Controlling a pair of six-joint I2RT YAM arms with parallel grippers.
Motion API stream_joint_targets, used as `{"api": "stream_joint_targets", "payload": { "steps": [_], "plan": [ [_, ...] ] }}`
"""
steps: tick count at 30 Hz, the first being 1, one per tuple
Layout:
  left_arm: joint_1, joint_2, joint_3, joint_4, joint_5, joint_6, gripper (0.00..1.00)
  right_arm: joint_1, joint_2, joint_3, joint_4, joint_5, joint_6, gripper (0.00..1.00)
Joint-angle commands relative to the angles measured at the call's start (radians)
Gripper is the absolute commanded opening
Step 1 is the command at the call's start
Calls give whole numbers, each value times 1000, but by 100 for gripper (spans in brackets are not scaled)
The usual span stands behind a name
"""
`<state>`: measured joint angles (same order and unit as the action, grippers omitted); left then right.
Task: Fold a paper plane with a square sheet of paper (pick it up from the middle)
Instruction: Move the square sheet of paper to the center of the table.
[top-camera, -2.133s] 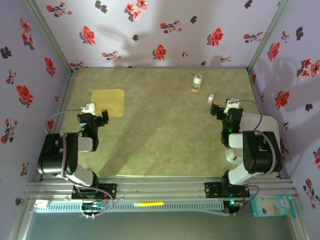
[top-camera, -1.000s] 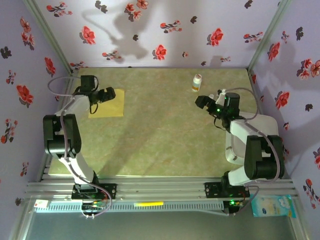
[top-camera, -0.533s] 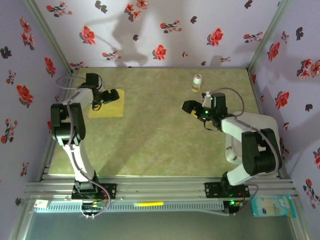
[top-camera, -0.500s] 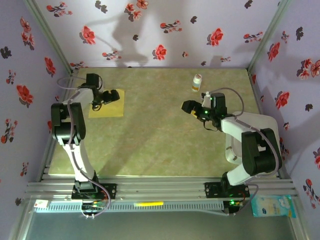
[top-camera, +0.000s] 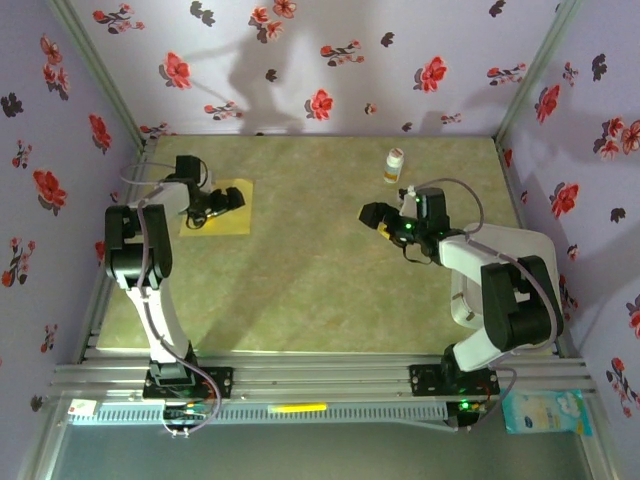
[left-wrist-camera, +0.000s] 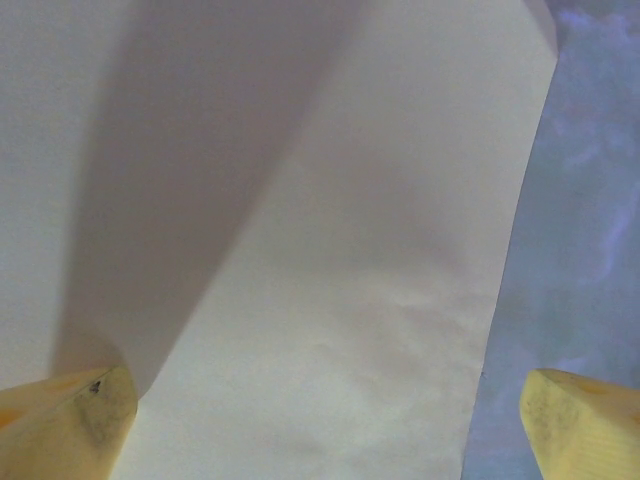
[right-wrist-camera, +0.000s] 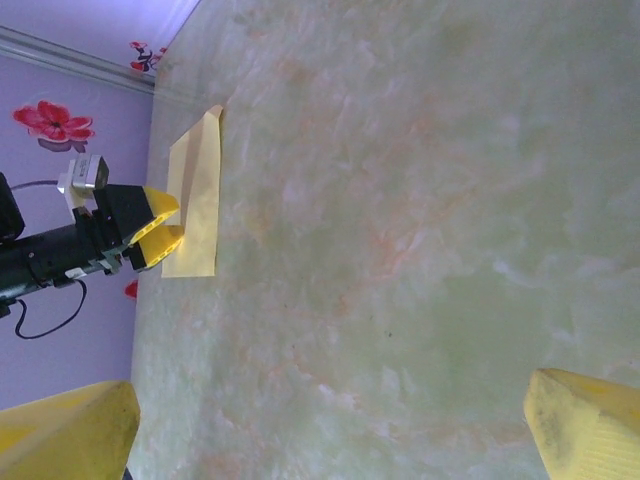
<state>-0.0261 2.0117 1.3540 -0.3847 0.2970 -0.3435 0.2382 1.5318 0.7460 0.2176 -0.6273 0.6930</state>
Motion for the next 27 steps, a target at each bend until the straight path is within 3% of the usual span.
{"api": "stream_joint_targets", "payload": {
  "steps": [1,7,19,23,27],
  "plan": [
    [-78,13,-107,-76,73,-57,100,13,-11,-29,25,18,31,99],
    [-205,-92,-260,16,64,-192,100,32,-24,-56,19,38,47,99],
    [-491,-350,-437,75,-113,-457,100,126,-111,-98,-35,148,88,99],
    [-480,-461,-426,21,-205,-412,100,169,-159,-85,-94,236,101,99],
    [-410,-416,-323,-125,-206,-272,100,203,-191,-71,-129,328,113,99]
  ]
}}
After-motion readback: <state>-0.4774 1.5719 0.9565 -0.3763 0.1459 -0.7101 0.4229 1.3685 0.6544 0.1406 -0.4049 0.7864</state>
